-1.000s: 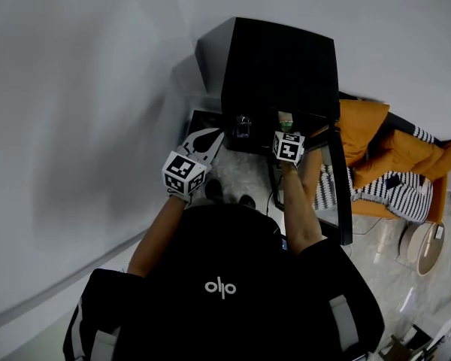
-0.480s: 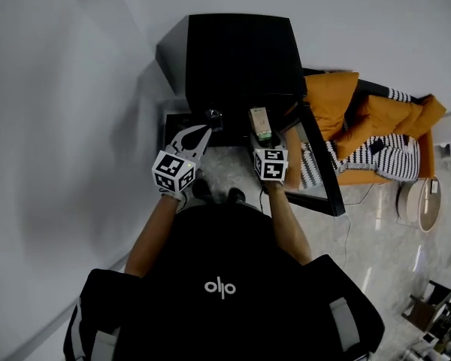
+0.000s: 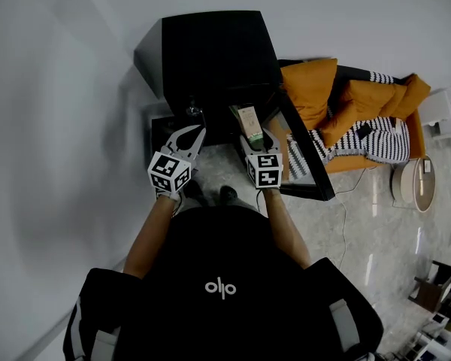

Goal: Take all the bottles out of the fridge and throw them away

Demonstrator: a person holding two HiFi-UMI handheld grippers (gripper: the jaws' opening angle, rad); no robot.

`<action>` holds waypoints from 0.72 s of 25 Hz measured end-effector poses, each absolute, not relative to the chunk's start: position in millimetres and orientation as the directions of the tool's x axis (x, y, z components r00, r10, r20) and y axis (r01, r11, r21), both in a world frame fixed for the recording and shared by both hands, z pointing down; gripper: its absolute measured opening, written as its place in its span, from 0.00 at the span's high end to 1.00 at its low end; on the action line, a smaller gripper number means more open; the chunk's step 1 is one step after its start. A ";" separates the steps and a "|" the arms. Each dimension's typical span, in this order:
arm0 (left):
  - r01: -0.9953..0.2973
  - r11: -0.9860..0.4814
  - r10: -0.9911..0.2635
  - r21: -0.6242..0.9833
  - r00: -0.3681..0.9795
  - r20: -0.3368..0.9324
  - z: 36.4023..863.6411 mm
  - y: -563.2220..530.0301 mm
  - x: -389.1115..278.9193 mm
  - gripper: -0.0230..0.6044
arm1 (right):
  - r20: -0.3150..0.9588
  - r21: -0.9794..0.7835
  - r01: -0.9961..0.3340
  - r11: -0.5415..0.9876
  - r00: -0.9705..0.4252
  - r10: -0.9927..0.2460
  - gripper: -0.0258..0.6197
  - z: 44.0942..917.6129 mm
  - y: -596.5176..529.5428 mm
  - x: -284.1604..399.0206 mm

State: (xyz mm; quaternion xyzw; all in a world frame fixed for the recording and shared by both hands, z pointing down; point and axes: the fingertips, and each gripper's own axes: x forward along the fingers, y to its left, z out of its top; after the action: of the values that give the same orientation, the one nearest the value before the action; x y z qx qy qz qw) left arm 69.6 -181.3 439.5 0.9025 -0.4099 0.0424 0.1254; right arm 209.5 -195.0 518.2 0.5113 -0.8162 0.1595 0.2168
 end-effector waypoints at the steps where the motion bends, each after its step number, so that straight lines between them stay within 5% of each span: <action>1: -0.757 -0.625 -0.736 0.191 0.652 0.179 439.1 -179.3 67.9 0.95 | 0.516 -0.040 -0.898 0.437 -0.393 -0.761 0.55 515.5 -193.9 207.3; 18: -0.959 -0.157 -0.957 0.238 0.207 0.202 461.9 -101.8 -88.0 0.95 | 0.479 -0.024 -0.585 0.811 -0.718 -0.504 0.55 493.9 -175.2 35.6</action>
State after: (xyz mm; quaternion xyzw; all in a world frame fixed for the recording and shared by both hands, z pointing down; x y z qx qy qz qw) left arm -88.0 -101.8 461.9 0.7605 -0.6297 0.0020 0.1581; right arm 35.6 -175.2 493.9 0.2951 -0.9228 0.0873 0.2318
